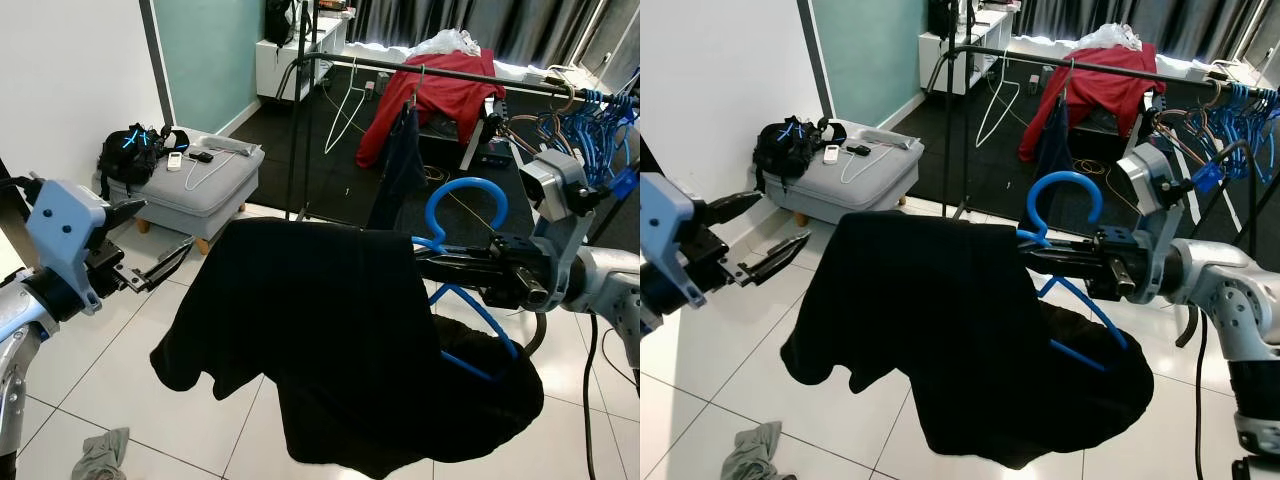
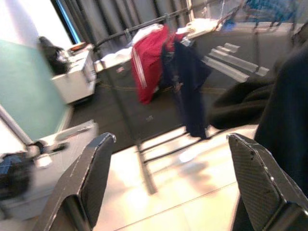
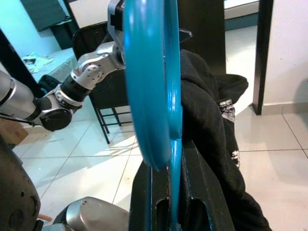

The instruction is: Hang hanger

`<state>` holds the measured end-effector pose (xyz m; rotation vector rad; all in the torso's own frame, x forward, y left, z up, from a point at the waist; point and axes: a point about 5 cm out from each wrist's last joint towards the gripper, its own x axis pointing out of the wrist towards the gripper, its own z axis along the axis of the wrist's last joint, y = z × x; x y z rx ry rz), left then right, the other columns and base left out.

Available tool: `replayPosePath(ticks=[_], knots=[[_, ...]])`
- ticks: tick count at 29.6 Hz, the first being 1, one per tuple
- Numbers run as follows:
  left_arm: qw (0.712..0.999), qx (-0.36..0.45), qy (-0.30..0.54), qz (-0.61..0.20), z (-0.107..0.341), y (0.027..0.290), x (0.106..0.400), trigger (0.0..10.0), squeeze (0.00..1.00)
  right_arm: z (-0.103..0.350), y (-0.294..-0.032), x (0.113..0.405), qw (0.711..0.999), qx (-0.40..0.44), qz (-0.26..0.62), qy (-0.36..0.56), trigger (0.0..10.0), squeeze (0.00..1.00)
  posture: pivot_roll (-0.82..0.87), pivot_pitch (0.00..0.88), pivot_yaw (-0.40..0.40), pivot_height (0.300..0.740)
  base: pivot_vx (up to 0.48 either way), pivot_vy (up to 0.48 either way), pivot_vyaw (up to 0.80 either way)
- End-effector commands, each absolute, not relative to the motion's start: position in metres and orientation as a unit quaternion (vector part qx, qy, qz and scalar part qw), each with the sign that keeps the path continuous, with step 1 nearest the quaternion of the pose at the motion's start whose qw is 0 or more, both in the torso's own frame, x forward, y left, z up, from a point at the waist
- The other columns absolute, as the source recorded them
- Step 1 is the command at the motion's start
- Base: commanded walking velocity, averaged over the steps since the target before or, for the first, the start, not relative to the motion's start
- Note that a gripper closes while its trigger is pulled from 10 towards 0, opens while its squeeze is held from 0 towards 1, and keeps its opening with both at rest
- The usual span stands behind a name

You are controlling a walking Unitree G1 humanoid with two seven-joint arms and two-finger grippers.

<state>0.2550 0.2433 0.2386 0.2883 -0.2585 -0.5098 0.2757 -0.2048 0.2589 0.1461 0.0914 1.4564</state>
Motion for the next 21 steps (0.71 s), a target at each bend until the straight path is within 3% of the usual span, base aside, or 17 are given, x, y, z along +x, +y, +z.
replayPosePath(ticks=[1, 2, 7, 12, 21], knots=[[0.948, 0.103, -0.113, -0.278, 0.228, 0.239, 0.254, 10.0, 0.00, 0.266, -0.202, 0.271, 0.728, 0.063, 0.682, 0.024, 10.0, 0.00, 0.00, 0.000, -0.075, 0.740, 0.000, 0.000, 0.00], [0.933, 0.034, -0.114, -0.339, 0.220, 0.228, 0.246, 10.0, 0.00, 0.269, -0.199, 0.268, 0.721, 0.060, 0.690, 0.019, 10.0, 0.00, 0.00, 0.000, -0.072, 0.740, 0.000, 0.000, 0.00], [0.917, -0.003, -0.111, -0.383, 0.216, 0.221, 0.240, 10.0, 0.00, 0.272, -0.198, 0.266, 0.718, 0.058, 0.693, 0.015, 10.0, 0.00, 0.00, 0.000, -0.071, 0.740, 0.000, 0.000, 0.00], [0.893, -0.009, -0.073, -0.444, 0.205, 0.208, 0.232, 10.0, 0.00, 0.277, -0.196, 0.265, 0.715, 0.055, 0.697, 0.007, 10.0, 0.00, 0.00, 0.000, -0.067, 0.740, 0.000, 0.000, 0.00], [0.883, -0.030, -0.086, -0.460, 0.208, 0.208, 0.228, 10.0, 0.00, 0.278, -0.195, 0.264, 0.715, 0.055, 0.697, 0.004, 10.0, 0.00, -0.01, 0.000, -0.068, 0.740, 0.000, 0.000, 0.00]])
